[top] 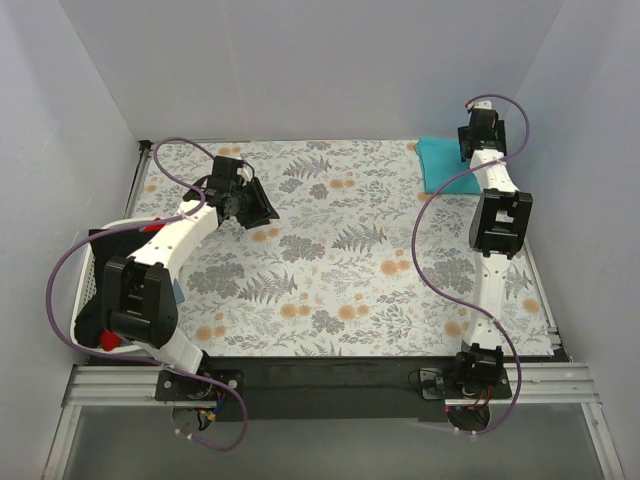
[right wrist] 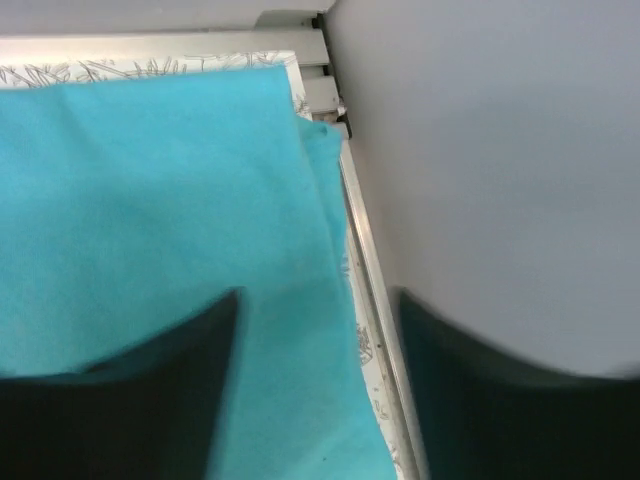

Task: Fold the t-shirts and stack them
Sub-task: Neatly place the folded tshirt to the corner, then reset both grippers

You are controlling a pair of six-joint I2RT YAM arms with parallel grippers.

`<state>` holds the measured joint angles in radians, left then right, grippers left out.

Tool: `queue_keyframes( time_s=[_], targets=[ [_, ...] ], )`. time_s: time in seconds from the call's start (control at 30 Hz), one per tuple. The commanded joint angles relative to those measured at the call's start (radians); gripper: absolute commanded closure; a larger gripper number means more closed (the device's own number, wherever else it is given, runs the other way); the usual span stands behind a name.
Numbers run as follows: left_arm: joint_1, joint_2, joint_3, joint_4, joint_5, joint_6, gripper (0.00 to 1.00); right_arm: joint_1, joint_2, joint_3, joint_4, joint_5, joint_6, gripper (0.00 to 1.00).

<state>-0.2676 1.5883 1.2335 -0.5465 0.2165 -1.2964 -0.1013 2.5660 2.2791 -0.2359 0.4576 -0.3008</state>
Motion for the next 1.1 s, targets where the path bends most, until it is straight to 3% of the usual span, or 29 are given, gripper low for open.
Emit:
queue_keyframes(
  time_s=[0.0, 0.17, 0.33, 0.57, 0.67, 0.87, 1.07],
  targets=[
    [-0.002, -0.013, 0.032, -0.009, -0.017, 0.019, 0.67, 0.005, -0.025, 0.017, 0.07, 0.036, 0.011, 0.02],
    [-0.002, -0.048, 0.011, 0.003, -0.019, 0.023, 0.67, 0.024, -0.16, -0.127, 0.057, 0.026, 0.089, 0.02],
    [-0.002, -0.093, -0.014, 0.033, -0.025, 0.025, 0.65, 0.098, -0.406, -0.376, 0.038, -0.022, 0.221, 0.02],
    [-0.002, -0.191, -0.071, 0.083, -0.022, 0.026, 0.62, 0.369, -0.752, -0.754, 0.04, -0.145, 0.409, 0.02],
    [-0.002, -0.224, -0.094, 0.091, -0.011, 0.034, 0.62, 0.46, -0.883, -0.913, 0.04, -0.266, 0.488, 0.02],
    [-0.002, -0.333, -0.181, 0.117, -0.009, 0.034, 0.61, 0.492, -1.179, -1.202, 0.092, -0.511, 0.604, 0.02],
    [-0.002, -0.404, -0.273, 0.158, 0.006, 0.031, 0.61, 0.491, -1.409, -1.418, 0.087, -0.49, 0.606, 0.02]
  ],
)
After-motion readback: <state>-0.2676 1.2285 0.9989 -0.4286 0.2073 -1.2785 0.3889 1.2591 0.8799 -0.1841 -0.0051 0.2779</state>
